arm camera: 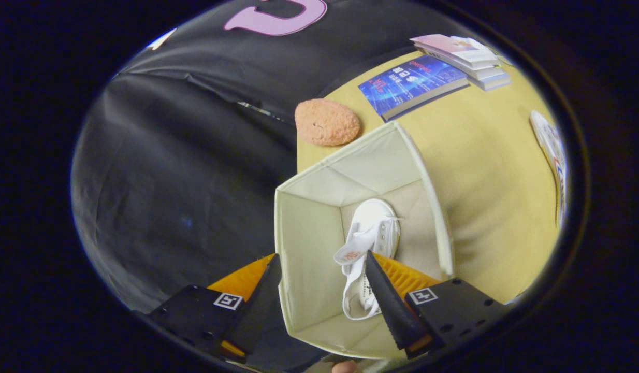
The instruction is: Open the storage box then place both shoes into the box .Put the left shoe in first, then the right shoe, with the right side of both shoes facing outward in a uniform manner.
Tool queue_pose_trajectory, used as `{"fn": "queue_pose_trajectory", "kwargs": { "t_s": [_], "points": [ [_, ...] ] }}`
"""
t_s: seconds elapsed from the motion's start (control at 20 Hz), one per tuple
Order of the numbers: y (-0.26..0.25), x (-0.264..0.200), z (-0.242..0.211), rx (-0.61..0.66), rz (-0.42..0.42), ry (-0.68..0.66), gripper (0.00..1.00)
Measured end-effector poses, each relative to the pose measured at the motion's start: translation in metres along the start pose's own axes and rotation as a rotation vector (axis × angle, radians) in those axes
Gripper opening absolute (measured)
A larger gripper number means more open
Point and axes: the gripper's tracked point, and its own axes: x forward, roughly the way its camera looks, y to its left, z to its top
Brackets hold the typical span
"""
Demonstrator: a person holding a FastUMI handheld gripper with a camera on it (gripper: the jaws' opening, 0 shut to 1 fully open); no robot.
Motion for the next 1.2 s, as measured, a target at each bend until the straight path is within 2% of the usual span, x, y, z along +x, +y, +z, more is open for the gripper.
{"fn": "queue_pose_trajectory", "kwargs": {
  "t_s": [0.25, 0.45, 0.9, 1.2],
  "points": [
    [-0.018, -0.061, 0.034, -0.017, 0.017, -0.092, 1.0],
    [-0.06, -0.113, 0.066, -0.027, -0.031, -0.179, 1.0],
    [-0.203, -0.21, 0.111, -0.03, -0.283, -0.304, 1.0],
    [-0.289, -0.227, 0.094, -0.059, -0.429, -0.223, 1.0]
  ]
}}
